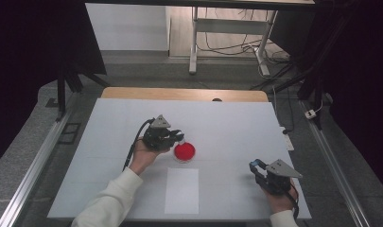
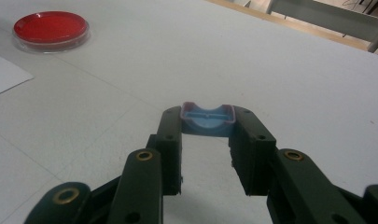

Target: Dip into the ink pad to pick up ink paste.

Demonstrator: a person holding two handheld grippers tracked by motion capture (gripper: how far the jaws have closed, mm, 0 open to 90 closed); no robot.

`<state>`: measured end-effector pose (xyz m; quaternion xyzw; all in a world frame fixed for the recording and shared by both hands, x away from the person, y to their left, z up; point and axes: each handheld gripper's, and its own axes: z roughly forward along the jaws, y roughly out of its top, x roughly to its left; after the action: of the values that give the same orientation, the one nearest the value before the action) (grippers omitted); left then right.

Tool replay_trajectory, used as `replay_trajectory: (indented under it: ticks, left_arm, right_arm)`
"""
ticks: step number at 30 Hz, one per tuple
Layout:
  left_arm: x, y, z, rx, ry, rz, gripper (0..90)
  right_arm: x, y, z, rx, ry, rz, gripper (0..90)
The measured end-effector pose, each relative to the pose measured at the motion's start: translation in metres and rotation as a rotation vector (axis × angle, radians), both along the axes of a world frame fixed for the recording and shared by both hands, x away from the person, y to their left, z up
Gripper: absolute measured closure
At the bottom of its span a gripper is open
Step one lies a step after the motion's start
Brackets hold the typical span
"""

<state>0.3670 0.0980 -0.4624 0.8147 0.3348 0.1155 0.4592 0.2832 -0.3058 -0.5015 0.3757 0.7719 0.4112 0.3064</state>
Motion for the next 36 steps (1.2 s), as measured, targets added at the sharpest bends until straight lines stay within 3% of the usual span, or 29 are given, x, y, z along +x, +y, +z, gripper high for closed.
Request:
replay_trajectory:
  ticks: [11, 36]
  left_arm:
    - [-0.006, -0.005, 0.006, 0.014, 0.007, -0.047, 75.5]
    - [-0.004, -0.02, -0.011, 0.107, 0.038, -0.086, 75.5]
  right_arm:
    - [0.0, 0.0, 0.0, 0.002, -0.001, 0.0, 65.4]
    - [0.0, 0.0, 0.0, 0.0, 0.001, 0.0, 65.4]
